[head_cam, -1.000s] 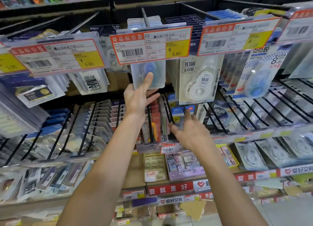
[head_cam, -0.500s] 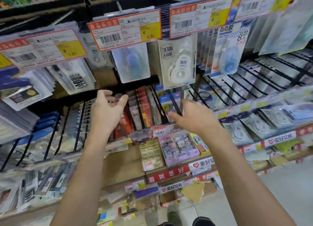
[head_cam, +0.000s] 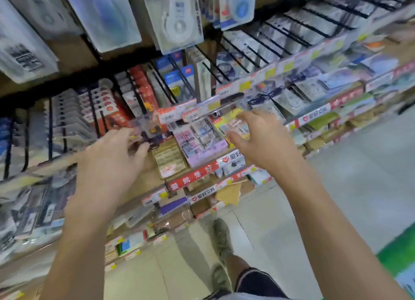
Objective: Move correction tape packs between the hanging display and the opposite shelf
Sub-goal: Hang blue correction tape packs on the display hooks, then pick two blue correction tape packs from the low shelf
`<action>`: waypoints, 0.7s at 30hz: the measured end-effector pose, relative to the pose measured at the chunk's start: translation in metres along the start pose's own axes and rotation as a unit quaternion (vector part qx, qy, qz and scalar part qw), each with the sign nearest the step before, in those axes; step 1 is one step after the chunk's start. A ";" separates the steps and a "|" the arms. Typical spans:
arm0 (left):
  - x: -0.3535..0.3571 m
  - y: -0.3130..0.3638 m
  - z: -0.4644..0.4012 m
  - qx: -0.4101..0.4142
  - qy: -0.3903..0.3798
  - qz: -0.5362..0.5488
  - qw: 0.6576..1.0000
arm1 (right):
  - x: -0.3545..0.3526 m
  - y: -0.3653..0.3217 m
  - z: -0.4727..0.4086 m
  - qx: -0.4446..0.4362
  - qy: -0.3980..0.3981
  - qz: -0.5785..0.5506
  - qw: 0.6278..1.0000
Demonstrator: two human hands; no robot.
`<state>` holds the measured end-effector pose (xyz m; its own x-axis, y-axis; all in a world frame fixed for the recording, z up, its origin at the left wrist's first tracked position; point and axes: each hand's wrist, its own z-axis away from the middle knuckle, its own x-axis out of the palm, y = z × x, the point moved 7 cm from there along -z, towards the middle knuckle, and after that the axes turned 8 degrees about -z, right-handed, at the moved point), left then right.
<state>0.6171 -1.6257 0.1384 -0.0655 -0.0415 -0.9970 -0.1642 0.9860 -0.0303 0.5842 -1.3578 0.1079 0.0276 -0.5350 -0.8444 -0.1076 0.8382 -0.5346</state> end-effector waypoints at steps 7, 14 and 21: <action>0.034 0.110 0.027 0.141 -0.089 -0.058 0.984 | -0.020 0.086 0.067 0.114 -0.029 0.021 0.993; 0.045 0.244 0.025 0.245 -0.126 -0.082 0.958 | -0.074 0.196 0.106 0.229 -0.036 -0.011 0.973; 0.052 0.431 0.007 0.339 -0.128 -0.097 0.927 | -0.144 0.329 0.123 0.309 -0.043 -0.010 0.950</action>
<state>0.5500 -1.2015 0.0730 0.1507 -0.2751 -0.9495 0.5138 0.8424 -0.1625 0.6674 -0.9916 0.0496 0.1077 -0.5638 -0.8189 0.4965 0.7441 -0.4470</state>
